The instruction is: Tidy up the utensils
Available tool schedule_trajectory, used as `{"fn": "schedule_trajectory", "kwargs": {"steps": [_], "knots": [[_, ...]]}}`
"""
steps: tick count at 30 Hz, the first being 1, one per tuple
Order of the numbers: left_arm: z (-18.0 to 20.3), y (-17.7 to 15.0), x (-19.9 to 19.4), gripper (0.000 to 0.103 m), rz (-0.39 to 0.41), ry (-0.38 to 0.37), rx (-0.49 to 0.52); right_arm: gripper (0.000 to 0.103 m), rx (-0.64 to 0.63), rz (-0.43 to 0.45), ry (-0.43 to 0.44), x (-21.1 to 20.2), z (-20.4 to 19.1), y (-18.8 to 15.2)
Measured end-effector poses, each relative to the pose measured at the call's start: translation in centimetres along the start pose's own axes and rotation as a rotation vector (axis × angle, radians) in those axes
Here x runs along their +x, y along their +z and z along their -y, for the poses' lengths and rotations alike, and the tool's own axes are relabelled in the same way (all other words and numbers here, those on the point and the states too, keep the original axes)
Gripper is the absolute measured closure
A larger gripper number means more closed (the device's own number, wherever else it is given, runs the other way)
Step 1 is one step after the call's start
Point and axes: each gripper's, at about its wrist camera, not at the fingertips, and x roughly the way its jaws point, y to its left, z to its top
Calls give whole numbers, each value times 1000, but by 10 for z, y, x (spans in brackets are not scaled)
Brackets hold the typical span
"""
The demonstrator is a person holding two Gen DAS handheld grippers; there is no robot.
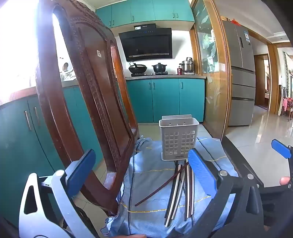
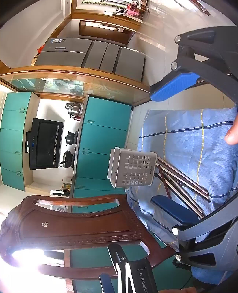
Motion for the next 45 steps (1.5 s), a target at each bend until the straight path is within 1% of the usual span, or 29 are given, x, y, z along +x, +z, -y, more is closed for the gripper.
{"fn": "schedule_trajectory", "kwargs": {"steps": [8, 10, 19, 39, 40, 45], "knots": [[2, 3, 4, 3, -2, -8, -1, 3, 0, 5, 0, -4, 1, 1], [-3, 0, -1, 3, 2, -11, -2, 3, 0, 6, 0, -5, 1, 1], [-1, 0, -3, 3, 4, -7, -2, 3, 4, 2, -2, -6, 0, 2], [-11, 1, -6, 3, 10, 1, -12, 3, -5, 8, -5, -8, -4, -1], [-12, -5, -3, 3, 11, -1, -12, 3, -5, 8, -5, -8, -4, -1], [-13, -5, -2, 3, 10, 0, -11, 3, -5, 8, -4, -8, -4, -2]]}}
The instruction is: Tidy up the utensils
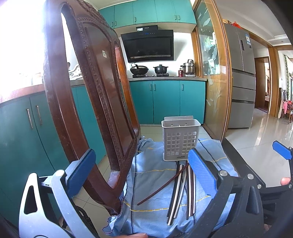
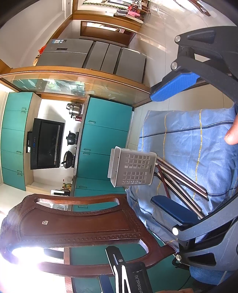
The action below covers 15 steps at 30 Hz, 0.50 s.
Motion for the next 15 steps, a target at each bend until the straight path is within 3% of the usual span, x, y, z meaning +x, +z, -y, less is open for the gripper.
{"fn": "schedule_trajectory", "kwargs": {"steps": [15], "knots": [[0, 1, 0, 3, -4, 0, 11, 3, 6, -8, -1, 1, 2, -4]]}}
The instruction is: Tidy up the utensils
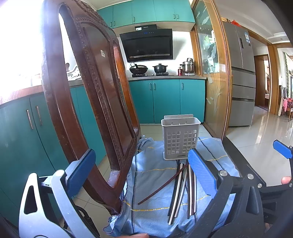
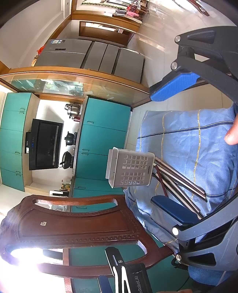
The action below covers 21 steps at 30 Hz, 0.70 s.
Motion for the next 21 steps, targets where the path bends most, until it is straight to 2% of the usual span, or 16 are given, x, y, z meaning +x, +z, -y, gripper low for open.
{"fn": "schedule_trajectory", "kwargs": {"steps": [21], "knots": [[2, -1, 0, 3, 1, 0, 5, 3, -1, 1, 0, 0, -1, 1]]}}
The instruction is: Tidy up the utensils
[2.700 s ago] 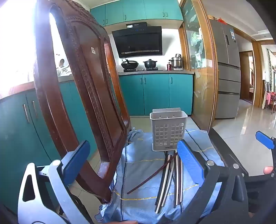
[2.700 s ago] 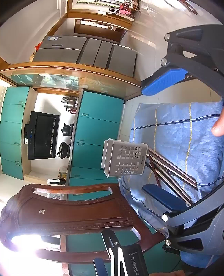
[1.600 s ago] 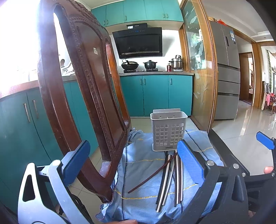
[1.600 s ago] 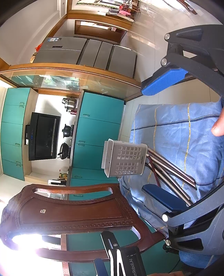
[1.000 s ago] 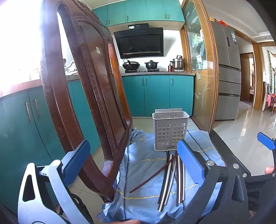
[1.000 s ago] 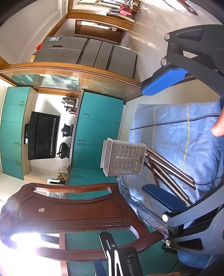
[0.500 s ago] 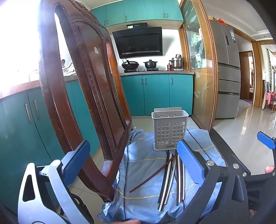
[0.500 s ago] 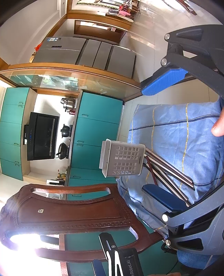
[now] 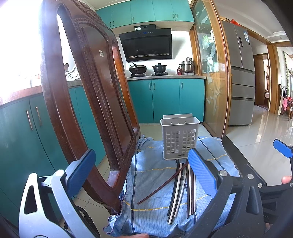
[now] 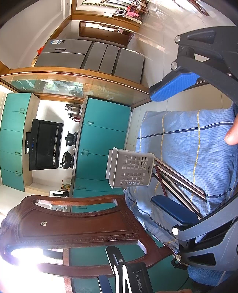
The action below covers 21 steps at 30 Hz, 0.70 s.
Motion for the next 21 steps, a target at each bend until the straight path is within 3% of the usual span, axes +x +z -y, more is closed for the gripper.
{"fn": "schedule_trajectory", "kwargs": {"steps": [21], "knots": [[3, 1, -6, 3, 16, 0, 11, 3, -8, 4, -3, -3, 0, 1]]}}
